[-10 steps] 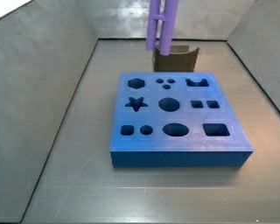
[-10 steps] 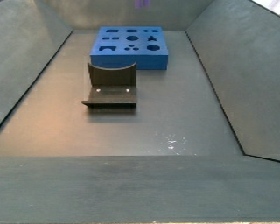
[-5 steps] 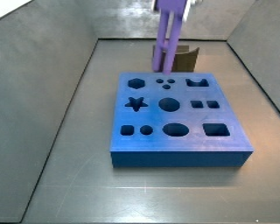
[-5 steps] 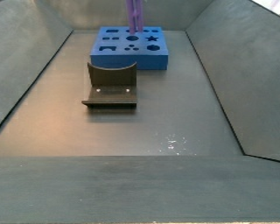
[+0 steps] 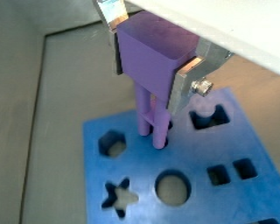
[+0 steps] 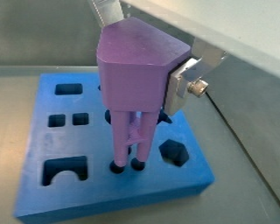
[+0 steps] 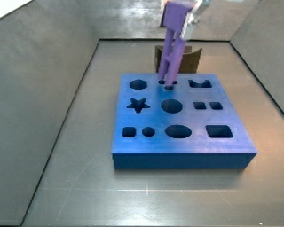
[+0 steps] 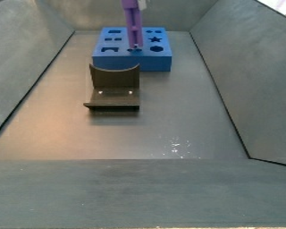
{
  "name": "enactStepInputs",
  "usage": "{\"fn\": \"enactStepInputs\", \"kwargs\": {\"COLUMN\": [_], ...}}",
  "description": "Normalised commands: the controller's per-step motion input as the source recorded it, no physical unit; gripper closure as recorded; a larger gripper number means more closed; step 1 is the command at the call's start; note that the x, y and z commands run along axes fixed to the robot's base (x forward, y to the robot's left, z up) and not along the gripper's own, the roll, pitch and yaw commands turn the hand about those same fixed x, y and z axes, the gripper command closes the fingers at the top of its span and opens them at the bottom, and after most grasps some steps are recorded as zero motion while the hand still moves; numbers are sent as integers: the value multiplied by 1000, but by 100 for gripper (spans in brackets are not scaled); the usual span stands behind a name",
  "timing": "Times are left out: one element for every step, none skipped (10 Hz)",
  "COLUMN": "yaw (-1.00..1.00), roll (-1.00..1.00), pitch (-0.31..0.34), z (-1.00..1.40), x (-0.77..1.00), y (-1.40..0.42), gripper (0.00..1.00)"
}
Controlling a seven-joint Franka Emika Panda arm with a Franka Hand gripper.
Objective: Pick up the 3 prong object. Move up. Place the 3 prong object on the fixture. Regrasp the 3 prong object. Move to above the board. Insert the 3 prong object.
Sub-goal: Insert the 3 prong object.
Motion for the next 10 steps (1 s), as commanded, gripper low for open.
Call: {"fn": "enactStepInputs", "kwargs": {"yaw": [-414, -154, -109, -134, -77, 0, -23, 0, 0, 0], "roll": [-1, 0, 133, 353, 437, 500, 331, 0, -194, -351], "pitch": [51, -33, -36, 0, 29, 0, 0, 0, -63, -94], "z": [0, -191, -257, -163, 0, 43, 0, 0, -60, -71], "x": [249, 0, 0, -66, 0, 0, 40, 0, -60, -83], "y": [151, 0, -31, 0, -86, -157, -200, -97, 0, 80], "gripper": [100, 100, 100, 100, 100, 100, 100, 100, 100, 100]}}
